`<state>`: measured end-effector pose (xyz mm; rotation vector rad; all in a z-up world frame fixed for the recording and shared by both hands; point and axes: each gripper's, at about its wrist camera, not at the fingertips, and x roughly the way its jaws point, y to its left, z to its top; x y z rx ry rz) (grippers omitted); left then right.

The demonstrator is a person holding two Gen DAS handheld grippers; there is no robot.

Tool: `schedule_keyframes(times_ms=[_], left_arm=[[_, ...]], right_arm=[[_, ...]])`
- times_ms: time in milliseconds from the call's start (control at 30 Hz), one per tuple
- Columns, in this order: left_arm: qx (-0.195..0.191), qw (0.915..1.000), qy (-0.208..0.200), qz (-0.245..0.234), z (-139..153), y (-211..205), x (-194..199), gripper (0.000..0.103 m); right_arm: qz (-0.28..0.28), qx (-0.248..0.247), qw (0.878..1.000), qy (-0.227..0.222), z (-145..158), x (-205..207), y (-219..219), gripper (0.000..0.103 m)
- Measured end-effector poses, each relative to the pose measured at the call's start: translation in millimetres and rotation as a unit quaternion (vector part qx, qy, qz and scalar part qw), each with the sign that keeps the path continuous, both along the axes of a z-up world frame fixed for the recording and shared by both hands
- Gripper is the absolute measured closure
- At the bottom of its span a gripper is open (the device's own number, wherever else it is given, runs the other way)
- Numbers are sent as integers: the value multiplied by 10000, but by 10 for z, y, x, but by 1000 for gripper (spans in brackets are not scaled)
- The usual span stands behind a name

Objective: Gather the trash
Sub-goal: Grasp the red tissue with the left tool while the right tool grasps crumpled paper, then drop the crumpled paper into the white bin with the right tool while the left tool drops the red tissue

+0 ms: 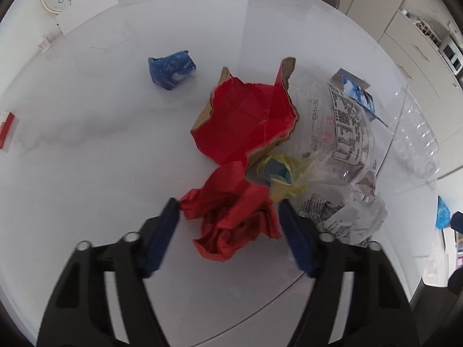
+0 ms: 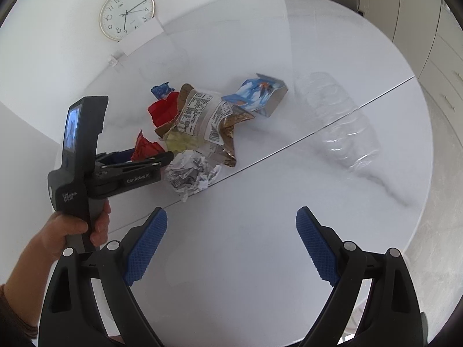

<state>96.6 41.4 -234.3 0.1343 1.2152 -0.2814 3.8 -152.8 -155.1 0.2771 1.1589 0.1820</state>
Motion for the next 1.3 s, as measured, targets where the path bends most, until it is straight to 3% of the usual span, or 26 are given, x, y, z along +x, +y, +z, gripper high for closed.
schedule_keyframes(times_ms=[33,167,400,533,567,633,733,900,1133,1300], left_arm=[[-55,10000,7,-12,-13,34,-8,49],[-214,9997,-41,112,44,184,-82,56],[-360,9981,-242,447,326,441,-300,57],[-444,9969,-302,568,457,563,-429,57],[-446,9968,-315,589,480,580,-480,57],[-409,9967,-340,614,509,585,-506,57],[-405,9967,-346,613,552,625,-563,57],[-420,9970,-338,547,594,625,-582,57],[-628,9974,-340,-71,766,189,-837,57],[-795,9932,-262,-804,884,-343,-1078,57]], right_arm=[[-5,41,10000,31,-32,22,36,13],[25,63,9998,171,-187,178,244,13],[-149,212,9990,359,-397,449,536,13],[-223,19,9988,436,-509,572,679,14],[-194,-53,9987,470,-541,593,712,18],[-69,-115,9983,569,-606,623,761,41],[87,-148,9981,595,-642,598,787,54],[360,-116,9980,505,-580,493,748,57],[542,39,9985,108,-191,33,365,57],[83,-157,9998,-126,64,-512,-275,57]])
